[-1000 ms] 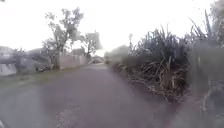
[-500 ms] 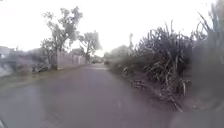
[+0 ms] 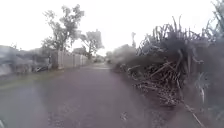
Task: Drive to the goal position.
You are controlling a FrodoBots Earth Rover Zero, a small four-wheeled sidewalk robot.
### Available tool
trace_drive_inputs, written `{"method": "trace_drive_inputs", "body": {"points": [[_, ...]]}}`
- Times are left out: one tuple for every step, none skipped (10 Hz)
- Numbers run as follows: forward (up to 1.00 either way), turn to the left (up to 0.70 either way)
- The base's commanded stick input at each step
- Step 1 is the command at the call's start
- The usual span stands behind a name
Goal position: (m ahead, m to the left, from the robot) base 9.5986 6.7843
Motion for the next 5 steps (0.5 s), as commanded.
{"method": "trace_drive_inputs", "body": {"points": [[0.7, 0.14], [0.7, 0.14], [0.7, 0.14], [0.7, 0.14], [0.7, 0.14]]}}
